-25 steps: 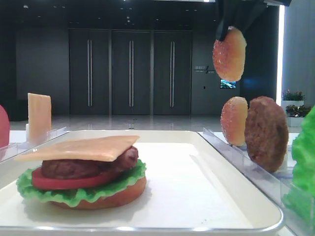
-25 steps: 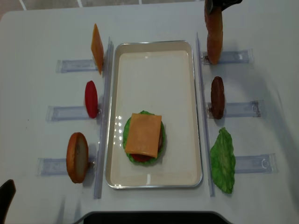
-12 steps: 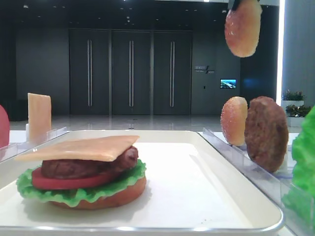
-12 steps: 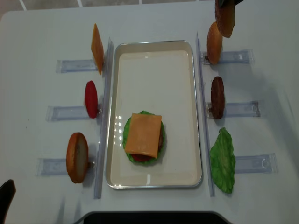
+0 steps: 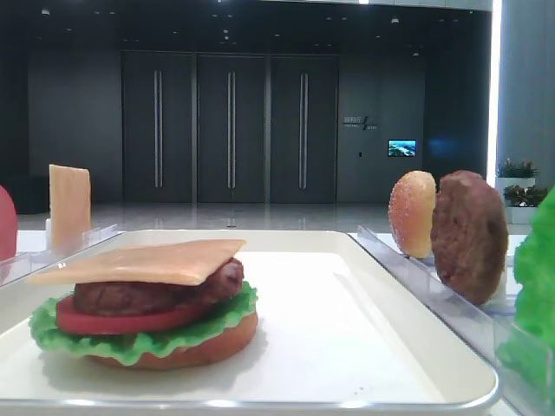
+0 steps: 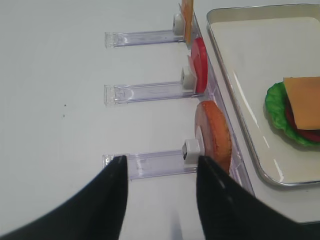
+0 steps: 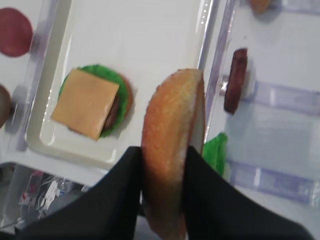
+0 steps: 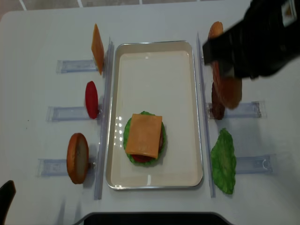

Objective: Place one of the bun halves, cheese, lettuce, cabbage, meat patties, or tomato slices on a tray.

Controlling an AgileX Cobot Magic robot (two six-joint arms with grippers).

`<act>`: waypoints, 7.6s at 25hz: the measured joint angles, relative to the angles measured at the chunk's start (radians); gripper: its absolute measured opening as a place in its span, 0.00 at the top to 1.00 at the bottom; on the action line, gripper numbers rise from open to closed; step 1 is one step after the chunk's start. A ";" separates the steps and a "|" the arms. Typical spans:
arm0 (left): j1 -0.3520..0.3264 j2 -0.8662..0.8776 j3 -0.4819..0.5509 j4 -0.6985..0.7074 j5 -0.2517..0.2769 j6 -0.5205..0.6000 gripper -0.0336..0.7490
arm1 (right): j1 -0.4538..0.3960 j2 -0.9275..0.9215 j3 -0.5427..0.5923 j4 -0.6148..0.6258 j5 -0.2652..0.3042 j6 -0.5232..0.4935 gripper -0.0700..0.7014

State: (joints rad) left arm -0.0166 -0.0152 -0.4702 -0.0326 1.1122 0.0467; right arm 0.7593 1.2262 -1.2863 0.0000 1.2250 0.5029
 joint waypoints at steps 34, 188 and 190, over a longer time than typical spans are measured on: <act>0.000 0.000 0.000 0.000 0.000 0.000 0.52 | -0.046 0.235 0.550 1.675 -0.423 -1.519 0.69; 0.000 0.000 0.000 0.000 0.000 -0.003 0.63 | -0.873 -1.234 0.776 0.121 -0.084 -0.655 0.54; 0.000 0.000 0.000 0.000 0.000 -0.003 0.64 | -0.846 -1.234 0.776 0.121 -0.084 -0.655 0.54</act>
State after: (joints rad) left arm -0.0166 -0.0152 -0.4702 -0.0326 1.1122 0.0439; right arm -0.0865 -0.0080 -0.5102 0.1209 1.1413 -0.1525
